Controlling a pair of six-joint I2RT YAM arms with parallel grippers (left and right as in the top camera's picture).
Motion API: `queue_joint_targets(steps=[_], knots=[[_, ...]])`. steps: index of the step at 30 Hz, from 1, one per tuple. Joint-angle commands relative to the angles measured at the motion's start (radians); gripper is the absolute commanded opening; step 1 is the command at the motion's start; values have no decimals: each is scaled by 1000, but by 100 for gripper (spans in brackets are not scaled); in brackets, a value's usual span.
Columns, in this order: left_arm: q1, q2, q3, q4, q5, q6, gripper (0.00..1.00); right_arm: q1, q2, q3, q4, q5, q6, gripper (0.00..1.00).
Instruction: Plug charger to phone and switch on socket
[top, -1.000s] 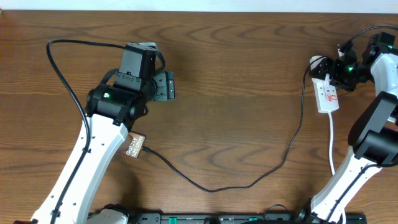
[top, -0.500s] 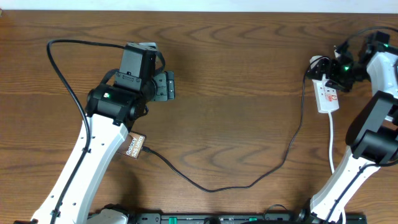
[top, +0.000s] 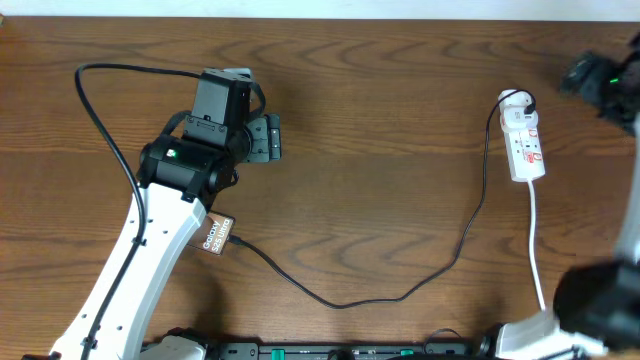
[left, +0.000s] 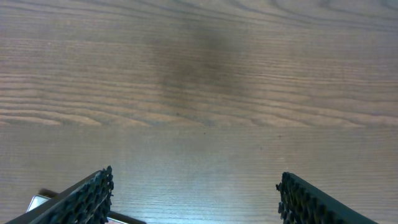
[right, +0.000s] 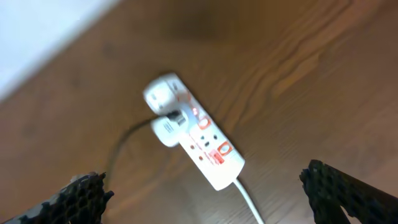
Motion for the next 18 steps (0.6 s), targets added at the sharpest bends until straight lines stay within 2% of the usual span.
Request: queue_joint_targets(steps=[1,8,18], knots=[[0,-9,16,1,-16,16,83,-2,-79,5,-5,55,60,99],[0,-9,16,1,-16,16,83,-2,-177,5,-6,55,61,99],[0,-9,16,1,-16,16,83,-2,-181,5,-20,56,61,99]])
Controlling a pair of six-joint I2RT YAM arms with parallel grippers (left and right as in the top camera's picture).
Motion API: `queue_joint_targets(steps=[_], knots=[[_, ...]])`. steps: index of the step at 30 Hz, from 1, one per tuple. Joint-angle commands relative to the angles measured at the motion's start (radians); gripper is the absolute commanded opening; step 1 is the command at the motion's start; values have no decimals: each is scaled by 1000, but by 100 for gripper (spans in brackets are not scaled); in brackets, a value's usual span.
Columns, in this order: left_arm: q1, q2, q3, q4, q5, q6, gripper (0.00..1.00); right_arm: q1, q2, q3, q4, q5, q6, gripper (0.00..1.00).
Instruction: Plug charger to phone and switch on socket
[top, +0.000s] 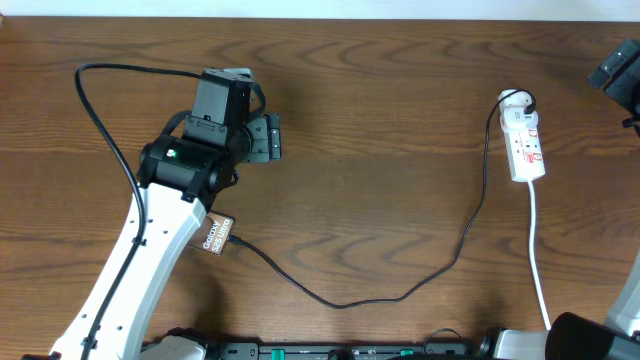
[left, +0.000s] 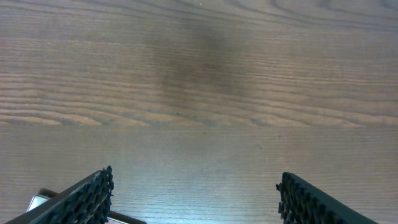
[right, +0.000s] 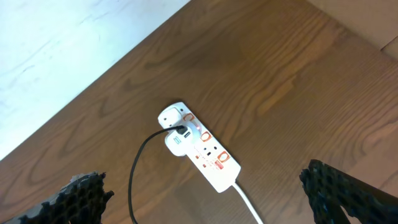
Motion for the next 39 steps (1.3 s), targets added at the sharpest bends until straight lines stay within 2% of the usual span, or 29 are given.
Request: queue_joint_targets(steps=[1,15,18,25,29,34,39], knots=[[0,-9,16,1,-16,16,83,-2,-16,-2,-3,15,14,99],[-5,-43,-29,-35,-11,19,83,-2,-16,-2,-3,15,14,99],[-6,-92,-84,-46,-8,19,83,-2,-16,-2,-3,15,14,99],[-6,-340,-377,34,-78,20,83,-2,-16,-2,-3,15,14,99],[-6,-524,-574,239,-142,20,83,-2,-16,-2,-3,15,14,99],[12,-762,-816,669,-225,21,83,-2,-16,-2,-3,15,14,99],[93,-916,-1018,1090,-225,39,83,-2,-16,-2,-3,14,14,99]])
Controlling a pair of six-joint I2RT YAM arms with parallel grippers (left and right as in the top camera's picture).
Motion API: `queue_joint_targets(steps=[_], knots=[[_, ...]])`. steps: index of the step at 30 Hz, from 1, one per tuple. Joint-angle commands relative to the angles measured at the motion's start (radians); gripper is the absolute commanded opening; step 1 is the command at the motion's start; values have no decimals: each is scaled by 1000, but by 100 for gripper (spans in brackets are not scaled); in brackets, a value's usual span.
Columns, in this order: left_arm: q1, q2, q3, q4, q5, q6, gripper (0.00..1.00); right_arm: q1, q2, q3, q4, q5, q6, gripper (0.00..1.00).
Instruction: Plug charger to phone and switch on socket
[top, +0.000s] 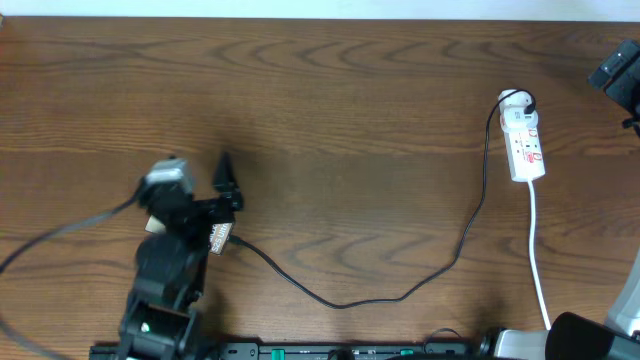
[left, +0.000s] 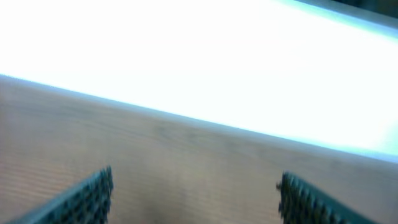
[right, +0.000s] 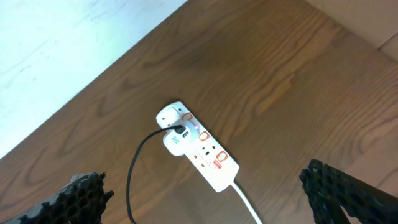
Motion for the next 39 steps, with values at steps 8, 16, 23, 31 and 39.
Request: queue_joint_targets(steps=[8,16,23,31,39], knots=[[245,-282,-263,291,106,21,83,-2,-16,0,-1,8,13,99],[409,-492,-357,172,298,20,83,-2,-16,0,-1,8,14,99],[468,-526,-381,58,379,20,83,-2,-16,0,-1,8,13,99],[468,-525,-381,-275,376,20,83,-2,-16,0,-1,8,14,99],[468,-523,-380,-271,381,20,83,-2,-16,0,-1,8,14,99]])
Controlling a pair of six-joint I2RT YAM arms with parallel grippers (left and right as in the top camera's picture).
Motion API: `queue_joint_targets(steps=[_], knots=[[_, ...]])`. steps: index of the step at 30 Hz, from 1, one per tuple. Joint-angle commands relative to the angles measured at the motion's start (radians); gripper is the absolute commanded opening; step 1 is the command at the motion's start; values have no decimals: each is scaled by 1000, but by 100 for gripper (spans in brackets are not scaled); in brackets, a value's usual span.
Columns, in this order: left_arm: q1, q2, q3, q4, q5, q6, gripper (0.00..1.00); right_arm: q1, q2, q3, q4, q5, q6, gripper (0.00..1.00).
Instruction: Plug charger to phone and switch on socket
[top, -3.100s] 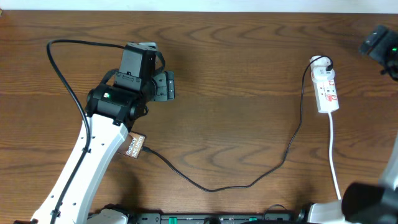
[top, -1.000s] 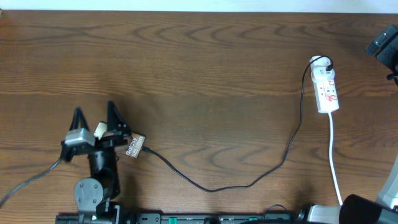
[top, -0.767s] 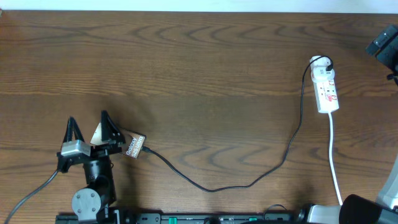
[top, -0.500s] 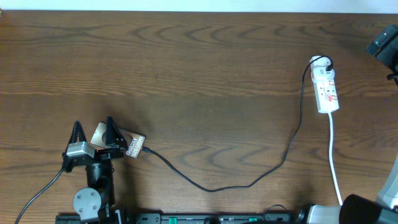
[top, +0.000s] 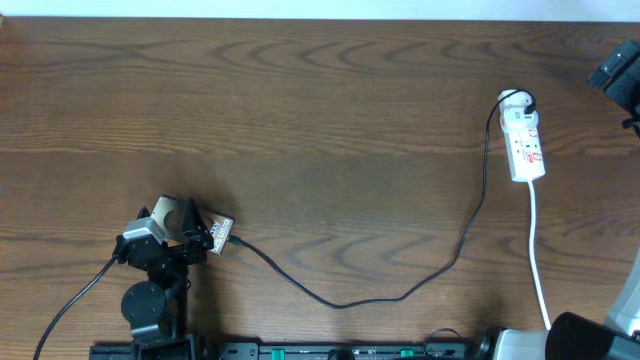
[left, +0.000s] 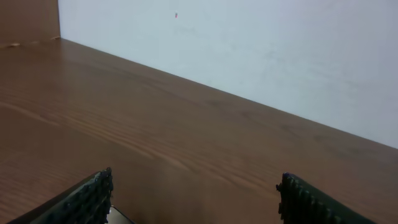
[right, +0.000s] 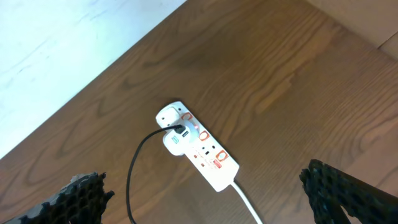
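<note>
The white power strip (top: 522, 145) with red switches lies at the table's right; a white charger plug (right: 176, 140) sits in its far end. Its black cable (top: 400, 295) runs left across the table to a small tan labelled piece (top: 218, 233). No phone shows clearly; only a pale corner (left: 115, 217) peeks in beside my left finger. My left gripper (left: 194, 182) is open and empty, low over the wood, its arm (top: 155, 255) folded at the front left. High above the strip, my right gripper (right: 202, 180) is open and empty.
A white wall (left: 261, 56) stands behind the table's far edge. The strip's white lead (top: 538, 250) runs to the front edge. Part of my right arm (top: 620, 75) shows at the far right corner.
My left arm has drawn further back and folded at the front left edge. Its camera now looks level across the table at the wall. The right gripper and strip are unchanged.
My left arm reached over the table's upper left, gripper open and pointing down at the wood, while the right gripper was closer to the strip. The right gripper then stood higher, near the far right corner. The left arm was pulled back, and now rests folded.
</note>
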Motion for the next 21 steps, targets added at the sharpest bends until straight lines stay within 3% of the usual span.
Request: queue_joint_targets(steps=[1,15,21], knots=[[4,-7,-5,-48,25,13,83,-2,-16,1,0,8,14,99],[4,-7,-5,-48,24,13,83,-2,-16,1,0,8,14,99],[-143,-6,-5,-48,25,13,83,-2,-16,1,0,8,14,99]])
